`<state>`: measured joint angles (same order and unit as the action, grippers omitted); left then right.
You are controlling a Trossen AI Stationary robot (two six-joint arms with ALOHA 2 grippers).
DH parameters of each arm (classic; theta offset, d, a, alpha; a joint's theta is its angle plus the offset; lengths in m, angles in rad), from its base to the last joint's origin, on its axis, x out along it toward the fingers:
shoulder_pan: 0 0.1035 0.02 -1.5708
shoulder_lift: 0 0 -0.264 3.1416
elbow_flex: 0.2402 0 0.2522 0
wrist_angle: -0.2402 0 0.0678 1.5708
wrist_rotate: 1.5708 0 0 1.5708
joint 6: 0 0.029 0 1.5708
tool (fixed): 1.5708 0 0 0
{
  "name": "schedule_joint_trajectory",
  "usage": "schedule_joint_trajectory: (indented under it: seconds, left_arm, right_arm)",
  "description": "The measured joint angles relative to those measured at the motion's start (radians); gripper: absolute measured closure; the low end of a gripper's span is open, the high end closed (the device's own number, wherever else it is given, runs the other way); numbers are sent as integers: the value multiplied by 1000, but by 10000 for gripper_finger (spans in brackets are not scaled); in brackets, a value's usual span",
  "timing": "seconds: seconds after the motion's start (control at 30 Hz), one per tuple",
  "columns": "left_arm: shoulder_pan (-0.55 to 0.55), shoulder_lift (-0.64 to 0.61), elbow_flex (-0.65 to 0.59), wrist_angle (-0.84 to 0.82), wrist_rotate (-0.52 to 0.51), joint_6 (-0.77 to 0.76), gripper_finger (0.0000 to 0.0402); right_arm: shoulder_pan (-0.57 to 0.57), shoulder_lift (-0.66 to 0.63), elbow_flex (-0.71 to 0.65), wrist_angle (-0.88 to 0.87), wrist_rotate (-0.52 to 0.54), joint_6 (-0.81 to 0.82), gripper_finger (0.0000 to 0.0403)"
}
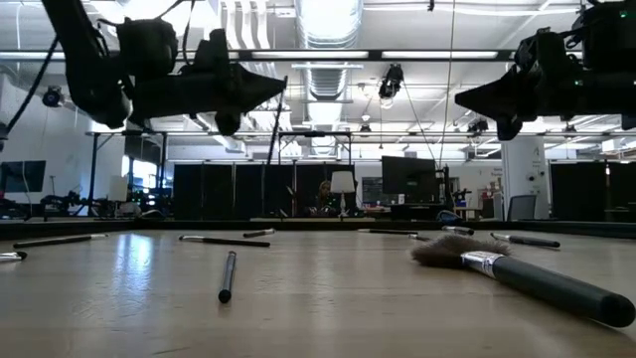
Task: Put items in baskets/containers
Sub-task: Put the black lash brush into the white organizer
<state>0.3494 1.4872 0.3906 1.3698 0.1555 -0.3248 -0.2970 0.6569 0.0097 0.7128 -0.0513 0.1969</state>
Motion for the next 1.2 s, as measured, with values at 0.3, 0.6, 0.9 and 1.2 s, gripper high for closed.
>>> schedule_joint_trajectory:
  seconds: [0.3, 0.6, 0.9, 1.2]
  left_arm:
    - [-69, 187, 94, 148, 8, 3, 402]
    - [-85, 274, 173, 162, 31, -11, 402]
    - [-101, 276, 176, 165, 44, -2, 401]
    - [-104, 275, 176, 165, 50, 6, 401]
  right_arm:
    - [45, 263, 4, 280, -1, 80, 379]
    - [119, 592, 226, 316, -2, 64, 304]
    - [127, 861, 481, 315, -72, 80, 245]
    - [120, 1002, 611, 314, -72, 85, 238]
